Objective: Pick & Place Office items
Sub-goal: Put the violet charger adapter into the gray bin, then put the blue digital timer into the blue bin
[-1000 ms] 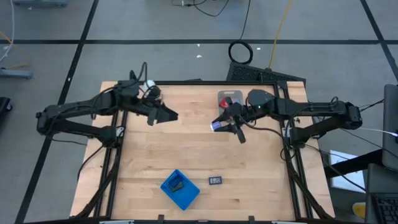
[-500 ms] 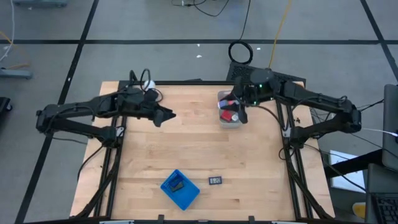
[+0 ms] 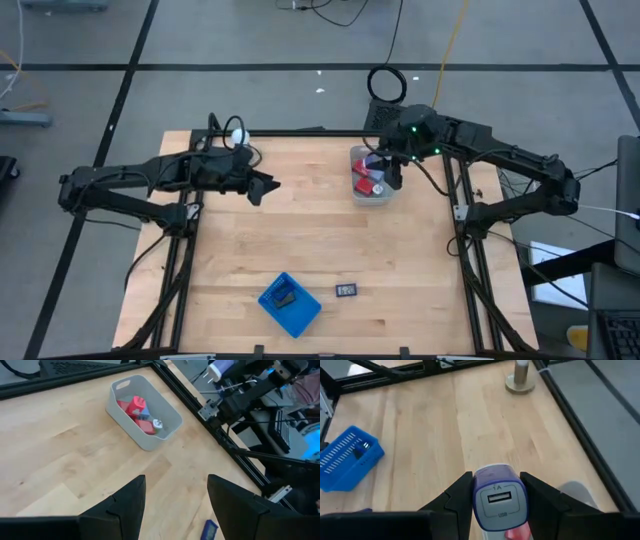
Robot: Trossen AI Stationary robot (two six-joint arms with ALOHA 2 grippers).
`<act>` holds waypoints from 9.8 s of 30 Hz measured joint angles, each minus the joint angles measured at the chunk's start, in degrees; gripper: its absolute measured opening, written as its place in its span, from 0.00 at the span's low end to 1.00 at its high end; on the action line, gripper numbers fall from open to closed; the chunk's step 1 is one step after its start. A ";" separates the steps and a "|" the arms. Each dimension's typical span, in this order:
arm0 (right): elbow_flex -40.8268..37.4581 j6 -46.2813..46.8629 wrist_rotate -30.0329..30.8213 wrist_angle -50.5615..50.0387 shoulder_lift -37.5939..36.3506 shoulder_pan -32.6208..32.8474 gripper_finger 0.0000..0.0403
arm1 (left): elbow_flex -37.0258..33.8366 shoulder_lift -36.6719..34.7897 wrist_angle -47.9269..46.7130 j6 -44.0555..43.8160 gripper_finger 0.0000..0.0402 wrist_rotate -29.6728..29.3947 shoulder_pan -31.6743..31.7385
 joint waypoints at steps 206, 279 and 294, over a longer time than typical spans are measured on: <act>-28.59 15.67 5.49 27.67 -16.73 -2.18 0.60 | 73.70 67.89 -33.28 13.03 0.53 3.35 -24.83; -28.61 9.68 27.96 12.49 -28.63 -2.20 0.66 | 73.66 85.13 -30.18 18.49 0.54 5.69 -24.50; -28.61 9.68 27.91 12.20 -29.80 -2.18 0.66 | 71.22 86.20 -29.32 17.91 0.67 3.69 -24.56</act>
